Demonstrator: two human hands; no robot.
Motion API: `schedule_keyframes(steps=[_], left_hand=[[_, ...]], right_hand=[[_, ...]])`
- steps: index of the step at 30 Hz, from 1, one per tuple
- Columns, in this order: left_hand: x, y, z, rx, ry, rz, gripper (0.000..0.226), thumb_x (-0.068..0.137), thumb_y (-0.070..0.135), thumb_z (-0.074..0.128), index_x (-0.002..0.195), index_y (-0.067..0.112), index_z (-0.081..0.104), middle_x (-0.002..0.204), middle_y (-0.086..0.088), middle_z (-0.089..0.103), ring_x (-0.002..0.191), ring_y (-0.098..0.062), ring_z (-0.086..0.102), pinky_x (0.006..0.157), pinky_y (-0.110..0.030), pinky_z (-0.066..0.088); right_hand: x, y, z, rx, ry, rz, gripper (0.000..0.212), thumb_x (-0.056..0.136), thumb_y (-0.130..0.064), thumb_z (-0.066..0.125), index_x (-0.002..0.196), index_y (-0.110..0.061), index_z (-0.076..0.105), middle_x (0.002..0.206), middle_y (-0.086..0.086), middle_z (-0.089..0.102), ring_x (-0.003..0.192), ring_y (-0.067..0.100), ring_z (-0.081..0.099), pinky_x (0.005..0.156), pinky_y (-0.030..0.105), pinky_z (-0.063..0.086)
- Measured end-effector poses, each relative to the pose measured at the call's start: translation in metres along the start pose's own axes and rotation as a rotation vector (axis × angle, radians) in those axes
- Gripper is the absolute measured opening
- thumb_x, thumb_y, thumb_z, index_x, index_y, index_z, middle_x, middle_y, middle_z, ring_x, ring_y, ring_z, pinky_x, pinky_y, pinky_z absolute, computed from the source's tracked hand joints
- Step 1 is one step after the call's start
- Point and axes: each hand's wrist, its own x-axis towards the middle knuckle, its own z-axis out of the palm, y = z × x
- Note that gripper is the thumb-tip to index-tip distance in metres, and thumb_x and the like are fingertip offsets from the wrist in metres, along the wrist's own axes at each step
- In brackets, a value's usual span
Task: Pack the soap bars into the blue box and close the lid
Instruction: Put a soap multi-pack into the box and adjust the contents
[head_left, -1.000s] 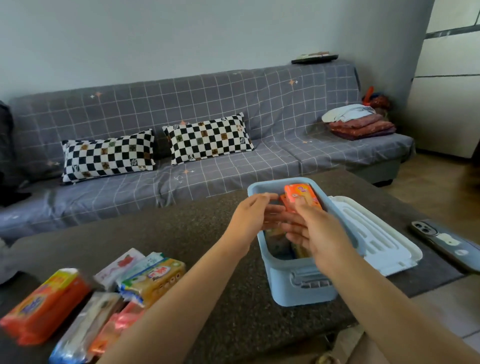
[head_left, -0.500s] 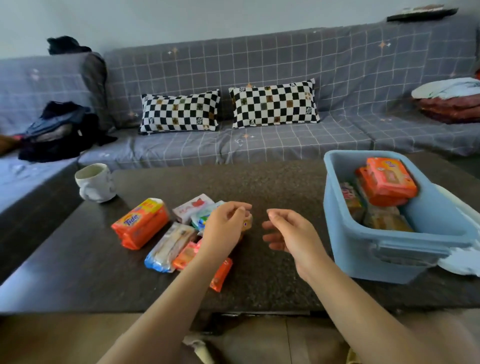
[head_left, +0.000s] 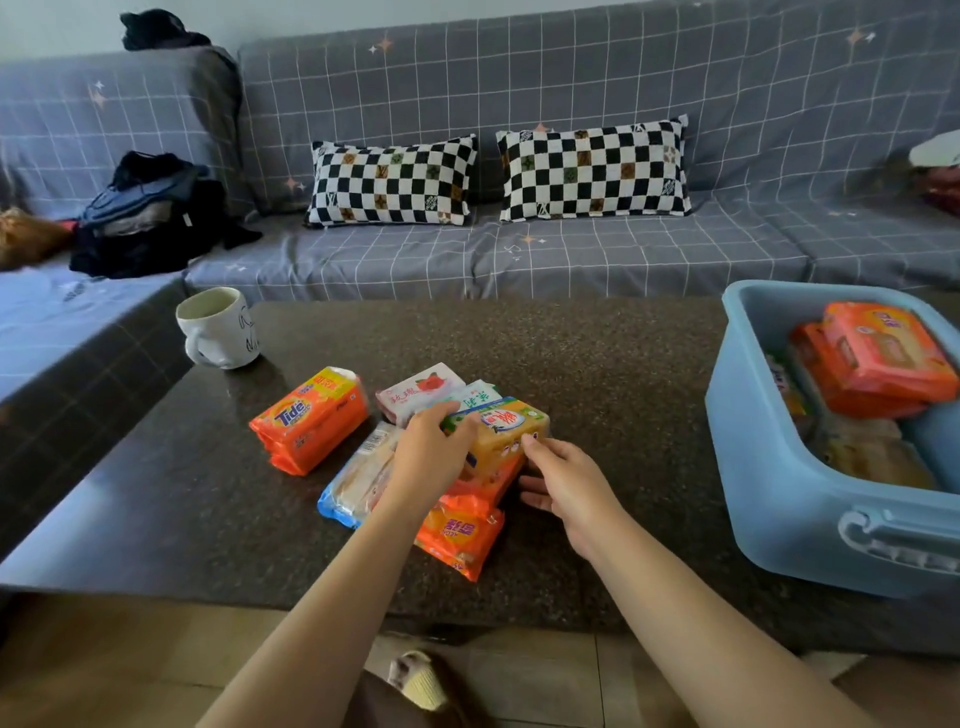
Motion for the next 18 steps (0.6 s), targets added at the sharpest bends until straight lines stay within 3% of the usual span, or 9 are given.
schedule_keyframes(steps=[3, 5, 7, 9, 12, 15, 18], left_hand=[[0.006, -0.003, -0.003, -0.124, -0.041, -0.041, 0.043, 0.09, 0.039, 0.057, 0.13, 0.023, 0.053, 0.075, 0.003, 0.067, 0.057, -0.008, 0.066, 0.045, -0.019, 0.051], [0.008, -0.005, -0.005, -0.227, -0.048, -0.059, 0.037, 0.086, 0.034, 0.065, 0.119, 0.02, 0.061, 0.089, 0.002, 0.067, 0.069, -0.008, 0.067, 0.055, -0.023, 0.056], [0.006, -0.007, -0.004, -0.328, -0.051, -0.079, 0.026, 0.079, 0.029, 0.073, 0.103, 0.02, 0.066, 0.101, -0.002, 0.067, 0.087, -0.015, 0.067, 0.074, -0.035, 0.059], [0.003, -0.009, -0.004, -0.374, -0.065, -0.109, 0.016, 0.077, 0.025, 0.075, 0.09, 0.023, 0.066, 0.1, -0.004, 0.067, 0.097, -0.02, 0.065, 0.086, -0.044, 0.056], [0.001, -0.015, -0.008, -0.461, -0.109, -0.171, 0.016, 0.077, 0.022, 0.074, 0.091, 0.024, 0.066, 0.106, -0.01, 0.066, 0.101, -0.024, 0.066, 0.089, -0.048, 0.055], [-0.001, -0.018, -0.015, -0.579, -0.164, -0.212, 0.02, 0.081, 0.016, 0.071, 0.101, 0.017, 0.068, 0.112, -0.011, 0.065, 0.099, -0.021, 0.067, 0.082, -0.039, 0.058], [-0.003, -0.021, -0.015, -0.652, -0.178, -0.275, 0.026, 0.083, 0.016, 0.069, 0.108, 0.01, 0.066, 0.107, -0.012, 0.069, 0.096, -0.022, 0.069, 0.084, -0.04, 0.057]], right_hand=[[0.004, 0.0, 0.008, -0.025, -0.018, 0.0, 0.053, 0.09, -0.042, 0.054, 0.137, -0.021, 0.043, 0.127, 0.004, 0.058, 0.11, 0.021, 0.058, 0.084, 0.034, 0.054], [0.003, -0.001, 0.012, -0.042, -0.017, -0.01, 0.052, 0.09, -0.046, 0.052, 0.136, -0.021, 0.045, 0.125, 0.003, 0.059, 0.108, 0.019, 0.059, 0.082, 0.032, 0.053], [0.002, -0.002, 0.015, -0.029, -0.013, -0.013, 0.049, 0.09, -0.046, 0.052, 0.131, -0.02, 0.05, 0.114, 0.001, 0.063, 0.097, 0.015, 0.06, 0.079, 0.031, 0.053], [0.0, -0.002, 0.016, -0.023, 0.0, -0.015, 0.044, 0.09, -0.043, 0.053, 0.127, -0.019, 0.052, 0.099, -0.003, 0.061, 0.082, 0.009, 0.058, 0.069, 0.027, 0.051], [-0.003, 0.0, 0.017, -0.046, 0.04, -0.027, 0.042, 0.09, -0.038, 0.055, 0.127, -0.017, 0.054, 0.098, -0.003, 0.058, 0.078, 0.007, 0.055, 0.066, 0.023, 0.05], [-0.009, 0.003, 0.019, -0.041, 0.058, -0.044, 0.041, 0.09, -0.036, 0.057, 0.125, -0.016, 0.055, 0.1, -0.002, 0.061, 0.08, 0.008, 0.057, 0.063, 0.022, 0.049], [-0.016, 0.008, 0.024, -0.065, 0.072, -0.022, 0.043, 0.088, -0.034, 0.06, 0.126, -0.015, 0.054, 0.113, 0.004, 0.064, 0.097, 0.016, 0.061, 0.08, 0.029, 0.052]])
